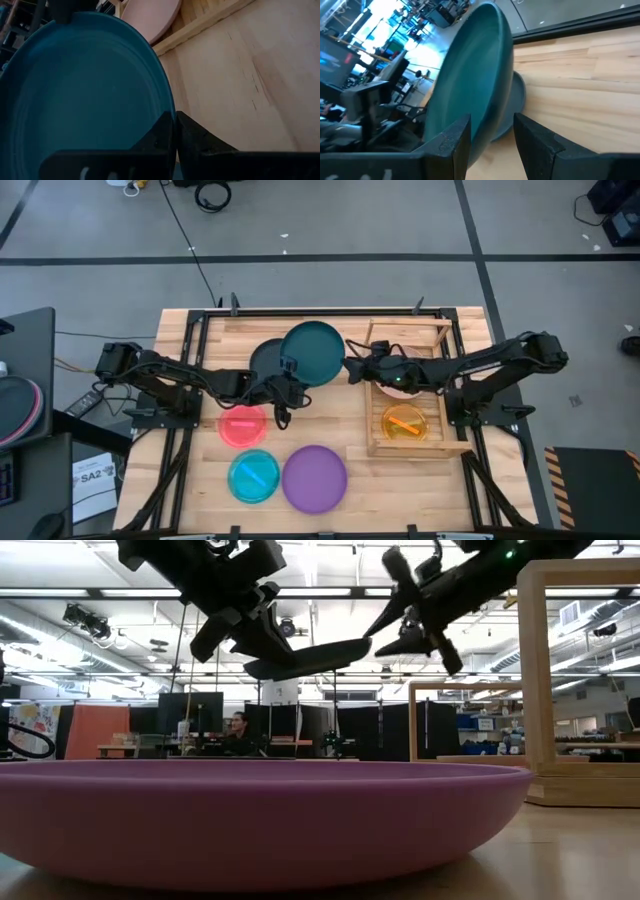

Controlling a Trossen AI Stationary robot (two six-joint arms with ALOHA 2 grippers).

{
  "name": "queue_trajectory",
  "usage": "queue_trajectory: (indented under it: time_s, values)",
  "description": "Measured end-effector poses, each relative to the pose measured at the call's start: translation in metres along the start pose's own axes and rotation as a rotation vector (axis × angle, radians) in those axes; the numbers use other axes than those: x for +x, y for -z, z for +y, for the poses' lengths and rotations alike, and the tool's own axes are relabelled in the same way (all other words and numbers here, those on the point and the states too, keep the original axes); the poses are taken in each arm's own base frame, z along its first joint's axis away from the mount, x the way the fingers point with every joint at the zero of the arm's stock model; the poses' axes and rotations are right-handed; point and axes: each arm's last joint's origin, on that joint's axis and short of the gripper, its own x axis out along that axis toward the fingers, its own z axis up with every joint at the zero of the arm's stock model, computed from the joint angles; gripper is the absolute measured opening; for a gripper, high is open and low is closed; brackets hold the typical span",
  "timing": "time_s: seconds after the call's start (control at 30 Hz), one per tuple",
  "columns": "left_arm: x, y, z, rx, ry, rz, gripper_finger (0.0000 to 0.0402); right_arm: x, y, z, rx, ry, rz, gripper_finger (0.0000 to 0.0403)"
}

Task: Place and stack plates onto a shelf
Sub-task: Stack the blue plate on top of the brown plate on the shelf

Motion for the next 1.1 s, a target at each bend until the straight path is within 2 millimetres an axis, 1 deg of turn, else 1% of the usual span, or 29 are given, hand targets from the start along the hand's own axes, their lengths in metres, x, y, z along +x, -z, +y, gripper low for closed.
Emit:
queue_trajectory:
  time_s: [0.17, 0.27, 0.57, 0.7, 0.97, 1.1]
  values:
    - [0.000, 0.001, -0.001, 0.004, 0.004, 0.006, 0.0016, 0.013, 0.005, -0.005, 0.002, 0.018, -0.008, 0.0154]
    - [0.000, 0.001, -0.001, 0.004, 0.004, 0.005, 0.0016, 0.018, 0.006, -0.006, 0.011, -0.001, 0.006, 0.0154]
    - [0.000, 0.001, 0.000, 0.066, -0.008, 0.011, 0.0016, 0.027, 0.008, -0.007, 0.033, -0.073, 0.081, 0.0145]
    - [0.001, 0.002, 0.000, 0.072, -0.016, 0.025, 0.0018, 0.028, 0.008, -0.008, 0.035, -0.071, 0.084, 0.0117]
    - [0.001, 0.002, 0.001, 0.083, -0.025, 0.026, 0.0035, 0.029, 0.006, -0.009, 0.041, -0.072, 0.074, 0.0042]
    - [0.001, 0.001, 0.001, 0.085, -0.023, 0.023, 0.0047, 0.029, 0.005, -0.009, 0.040, -0.074, 0.073, 0.0023]
